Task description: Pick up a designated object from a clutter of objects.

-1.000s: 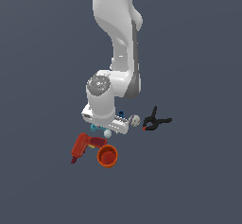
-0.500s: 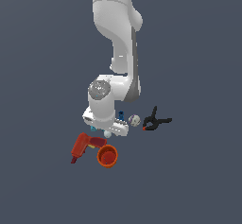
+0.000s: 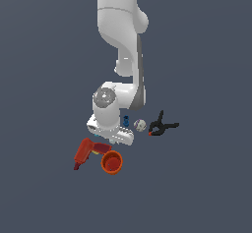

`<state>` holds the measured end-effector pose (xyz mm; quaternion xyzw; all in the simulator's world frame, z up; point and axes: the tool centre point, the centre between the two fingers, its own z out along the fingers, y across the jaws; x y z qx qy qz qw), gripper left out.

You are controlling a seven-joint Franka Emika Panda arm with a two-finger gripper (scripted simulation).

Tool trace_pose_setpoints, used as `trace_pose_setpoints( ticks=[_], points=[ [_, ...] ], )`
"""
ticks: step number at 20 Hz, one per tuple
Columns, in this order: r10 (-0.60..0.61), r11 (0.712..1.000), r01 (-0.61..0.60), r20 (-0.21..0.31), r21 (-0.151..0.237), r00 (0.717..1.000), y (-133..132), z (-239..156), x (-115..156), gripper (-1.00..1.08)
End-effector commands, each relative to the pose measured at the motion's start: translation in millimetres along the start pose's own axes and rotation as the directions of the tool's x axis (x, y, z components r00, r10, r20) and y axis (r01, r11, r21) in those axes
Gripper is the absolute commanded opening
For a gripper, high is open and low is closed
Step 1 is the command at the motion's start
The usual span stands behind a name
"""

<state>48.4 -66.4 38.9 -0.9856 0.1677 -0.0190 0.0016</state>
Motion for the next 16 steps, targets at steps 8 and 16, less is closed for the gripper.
trace_pose_setpoints(
  ticks=[8,16],
  points=[
    [0.003,1.0,-0.002,0.037,-0.01,0.999,4.5,17.0,-14.1,-1.0],
    [0.0,1.0,0.0,-0.006,0.002,1.0,-6.9,-14.1,-1.7,-1.0]
  ],
)
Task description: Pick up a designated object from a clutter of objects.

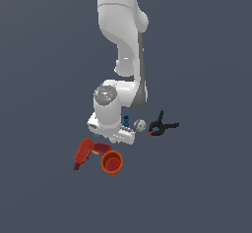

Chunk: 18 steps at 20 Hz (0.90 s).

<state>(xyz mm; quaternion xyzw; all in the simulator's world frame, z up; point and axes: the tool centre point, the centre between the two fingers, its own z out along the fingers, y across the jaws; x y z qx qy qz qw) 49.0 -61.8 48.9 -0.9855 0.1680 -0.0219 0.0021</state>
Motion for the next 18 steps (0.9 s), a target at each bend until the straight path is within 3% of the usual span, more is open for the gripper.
trace_pose_setpoints(
  ticks=[1,9,18],
  points=[
    [-0.001,1.0,0.001,-0.001,0.0,1.0,-4.0,-7.8,-2.4,-1.0],
    [0.0,1.0,0.0,0.005,-0.001,1.0,-26.6,-52.6,-19.5,-1.0],
    [0.001,1.0,-0.001,0.014,-0.006,1.0,-69.1,-138.2,-50.2,-1.0]
  ],
)
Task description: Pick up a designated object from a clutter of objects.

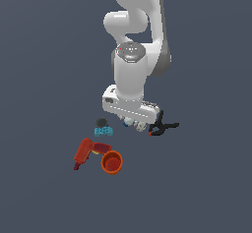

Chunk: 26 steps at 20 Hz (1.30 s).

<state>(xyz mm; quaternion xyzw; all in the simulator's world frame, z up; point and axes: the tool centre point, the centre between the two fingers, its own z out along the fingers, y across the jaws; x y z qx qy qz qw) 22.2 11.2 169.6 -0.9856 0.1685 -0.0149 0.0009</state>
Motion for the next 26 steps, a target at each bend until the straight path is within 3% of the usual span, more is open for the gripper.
trace_pose_setpoints(
  ticks=[1,16,26],
  points=[
    [0.0,1.0,0.0,0.002,-0.002,1.0,-12.9,-26.8,-9.9,-1.0],
    [0.001,1.0,-0.001,0.019,-0.007,1.0,-89.2,-177.6,-60.2,-1.0],
    [0.001,1.0,-0.001,0.027,-0.007,1.0,-121.5,-237.2,-76.4,-1.0]
  ],
)
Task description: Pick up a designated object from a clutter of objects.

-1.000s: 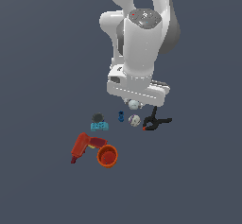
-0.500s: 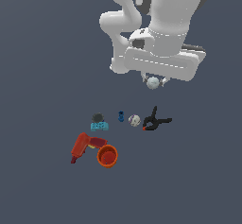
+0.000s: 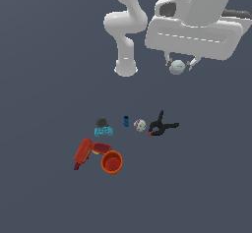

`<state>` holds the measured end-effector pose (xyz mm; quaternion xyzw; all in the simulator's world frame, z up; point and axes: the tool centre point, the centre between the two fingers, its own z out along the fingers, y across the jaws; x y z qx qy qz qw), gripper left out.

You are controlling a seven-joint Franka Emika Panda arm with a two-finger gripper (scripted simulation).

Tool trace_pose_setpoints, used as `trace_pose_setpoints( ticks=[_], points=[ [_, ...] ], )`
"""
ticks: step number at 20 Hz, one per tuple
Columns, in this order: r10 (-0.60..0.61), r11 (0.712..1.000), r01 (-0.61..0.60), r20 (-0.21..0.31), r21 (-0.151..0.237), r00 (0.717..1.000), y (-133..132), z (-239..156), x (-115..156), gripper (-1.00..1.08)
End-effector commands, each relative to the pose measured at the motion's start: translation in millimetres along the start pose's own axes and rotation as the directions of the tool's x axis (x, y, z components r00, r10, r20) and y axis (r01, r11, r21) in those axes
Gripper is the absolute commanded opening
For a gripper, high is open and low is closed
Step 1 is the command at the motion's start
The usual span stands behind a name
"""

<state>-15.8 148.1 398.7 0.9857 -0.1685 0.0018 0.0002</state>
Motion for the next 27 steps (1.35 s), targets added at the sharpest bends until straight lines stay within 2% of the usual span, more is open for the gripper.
trace_pose_setpoints(
  ticks=[1,12,27],
  points=[
    [0.001,1.0,-0.001,0.002,0.0,1.0,-5.2,-9.8,-2.7,-1.0],
    [0.0,1.0,0.0,0.003,0.0,1.0,-11.1,-19.7,-3.6,-1.0],
    [0.0,1.0,0.0,0.003,0.0,1.0,-19.2,-40.5,9.9,-1.0]
  ],
)
